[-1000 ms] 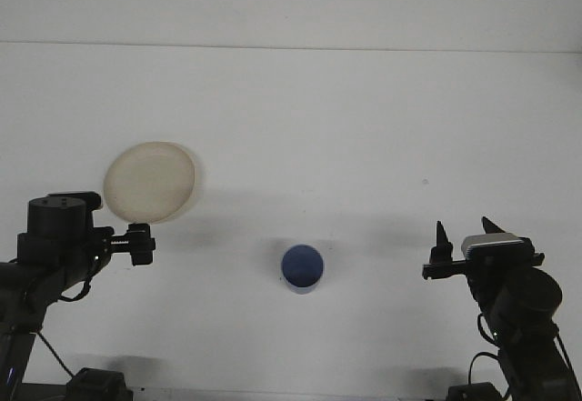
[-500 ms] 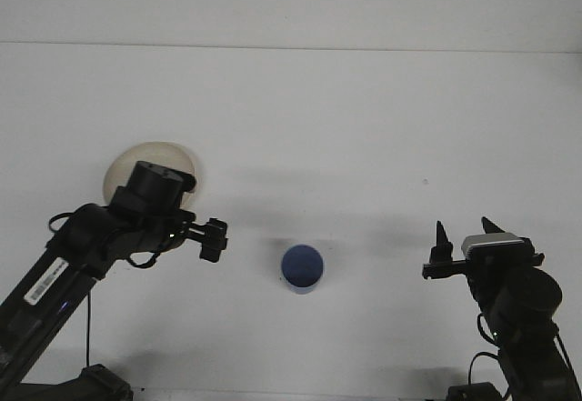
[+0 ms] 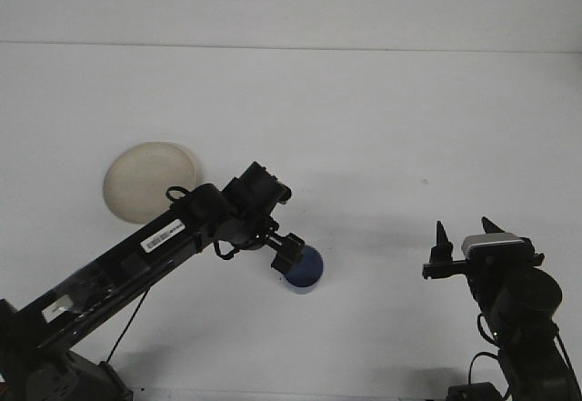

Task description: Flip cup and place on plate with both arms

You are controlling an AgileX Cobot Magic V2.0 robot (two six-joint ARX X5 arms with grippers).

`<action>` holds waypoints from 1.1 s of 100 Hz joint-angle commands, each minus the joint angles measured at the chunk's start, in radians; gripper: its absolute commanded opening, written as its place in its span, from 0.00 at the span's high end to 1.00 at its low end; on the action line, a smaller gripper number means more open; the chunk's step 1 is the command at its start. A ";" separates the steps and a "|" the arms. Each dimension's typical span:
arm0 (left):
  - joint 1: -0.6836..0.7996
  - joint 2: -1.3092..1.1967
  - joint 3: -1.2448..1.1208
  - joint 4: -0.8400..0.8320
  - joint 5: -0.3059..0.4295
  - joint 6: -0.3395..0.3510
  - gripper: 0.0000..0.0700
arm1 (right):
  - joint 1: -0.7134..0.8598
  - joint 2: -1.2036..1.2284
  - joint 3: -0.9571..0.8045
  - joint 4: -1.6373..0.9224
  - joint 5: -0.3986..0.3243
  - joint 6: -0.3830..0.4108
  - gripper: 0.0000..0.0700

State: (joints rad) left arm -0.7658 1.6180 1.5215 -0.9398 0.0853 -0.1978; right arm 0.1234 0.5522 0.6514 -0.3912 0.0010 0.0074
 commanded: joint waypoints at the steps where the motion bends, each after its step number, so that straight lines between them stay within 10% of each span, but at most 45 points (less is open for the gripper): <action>1: -0.018 0.041 0.022 -0.003 0.006 -0.001 0.22 | 0.002 0.003 0.010 0.010 -0.001 0.015 0.25; 46: -0.061 0.199 0.022 0.003 0.005 0.005 0.26 | 0.002 0.003 0.010 0.010 -0.001 0.015 0.25; 74: -0.073 0.227 0.022 0.003 0.005 0.012 0.99 | 0.002 0.003 0.010 0.010 -0.001 0.015 0.25; 110: -0.055 0.219 0.095 -0.103 -0.040 0.038 0.99 | 0.002 0.003 0.010 0.010 -0.001 0.015 0.25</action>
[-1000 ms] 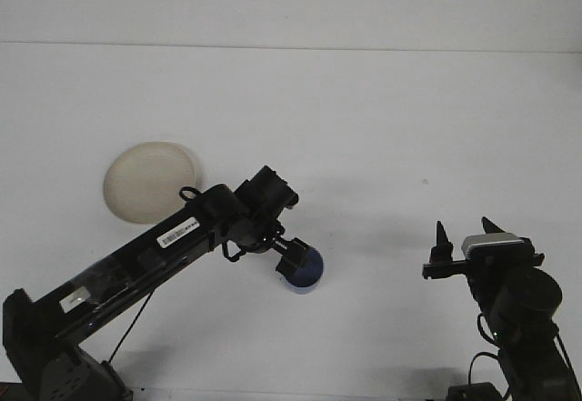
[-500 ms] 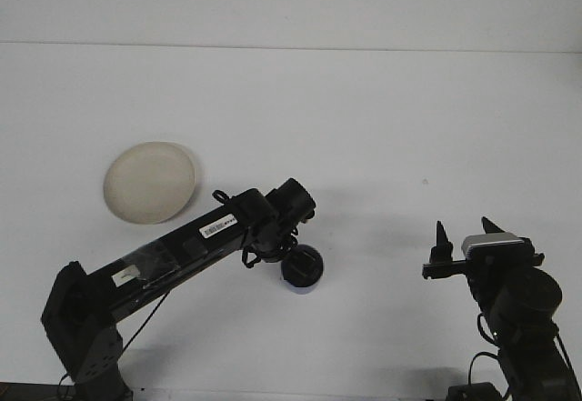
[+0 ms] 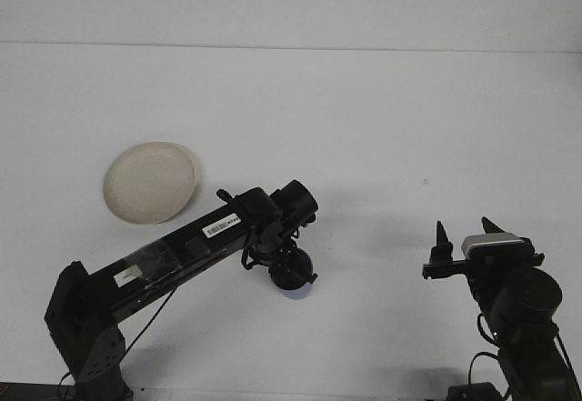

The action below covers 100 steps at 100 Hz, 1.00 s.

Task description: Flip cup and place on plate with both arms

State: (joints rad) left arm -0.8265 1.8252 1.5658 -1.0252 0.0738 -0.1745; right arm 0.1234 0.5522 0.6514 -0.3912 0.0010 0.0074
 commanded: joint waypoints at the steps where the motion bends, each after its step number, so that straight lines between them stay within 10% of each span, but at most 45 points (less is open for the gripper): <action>1: 0.008 0.011 0.058 -0.022 -0.035 0.016 0.99 | 0.002 0.003 0.010 0.010 -0.001 0.015 0.25; 39: 0.244 -0.074 0.273 -0.150 -0.195 0.060 0.99 | 0.002 0.003 0.010 0.009 0.000 0.015 0.25; 100: 0.807 -0.068 0.278 -0.149 -0.205 0.092 0.99 | 0.002 0.003 0.010 0.010 0.000 0.014 0.25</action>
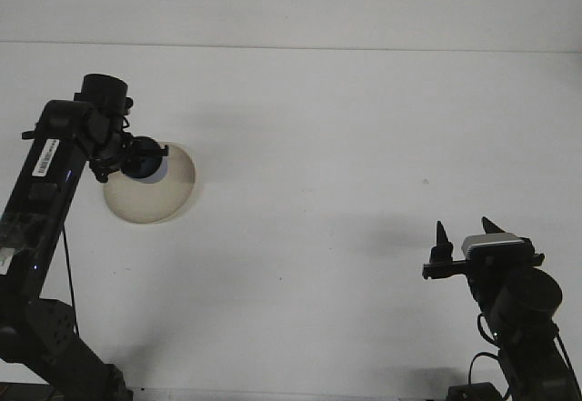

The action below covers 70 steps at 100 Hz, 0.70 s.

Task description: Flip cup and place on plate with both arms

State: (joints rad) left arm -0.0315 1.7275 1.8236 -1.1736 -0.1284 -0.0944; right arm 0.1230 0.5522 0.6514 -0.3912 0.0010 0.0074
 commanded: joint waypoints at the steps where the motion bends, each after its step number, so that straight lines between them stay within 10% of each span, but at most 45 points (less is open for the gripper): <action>1: 0.018 0.033 0.020 0.001 -0.003 0.012 0.99 | 0.002 0.003 0.010 0.010 0.000 0.015 0.25; 70: 0.061 0.235 0.020 0.053 -0.002 0.014 0.98 | 0.002 0.003 0.010 0.009 0.000 0.015 0.25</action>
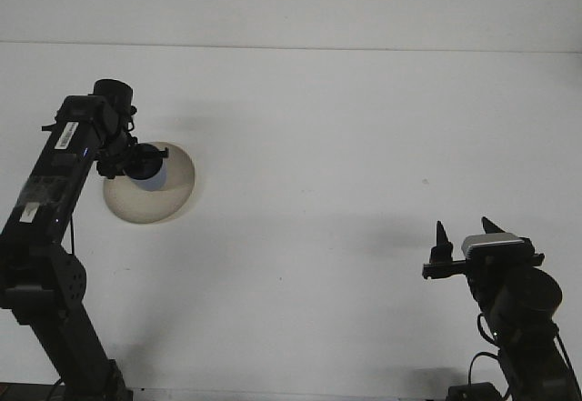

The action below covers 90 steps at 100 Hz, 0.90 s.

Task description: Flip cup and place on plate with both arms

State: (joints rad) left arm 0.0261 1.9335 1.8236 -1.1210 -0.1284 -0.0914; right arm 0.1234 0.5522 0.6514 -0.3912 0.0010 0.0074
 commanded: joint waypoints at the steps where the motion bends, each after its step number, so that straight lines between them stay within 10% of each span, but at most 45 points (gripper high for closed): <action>1: 0.004 0.031 0.020 0.002 -0.002 0.012 0.98 | 0.002 0.003 0.010 0.009 0.000 0.015 0.25; 39: 0.026 0.094 0.020 -0.003 -0.002 0.012 0.95 | 0.002 0.003 0.010 0.009 0.000 0.015 0.25; 62: 0.026 0.092 0.021 0.001 -0.001 0.012 0.45 | 0.002 0.003 0.010 0.009 0.000 0.015 0.25; 90: 0.027 0.064 0.060 -0.011 -0.001 0.012 0.27 | 0.002 0.003 0.010 0.009 0.000 0.015 0.25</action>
State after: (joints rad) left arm 0.0509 1.9980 1.8408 -1.1271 -0.1265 -0.0906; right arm 0.1234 0.5522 0.6514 -0.3912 0.0010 0.0074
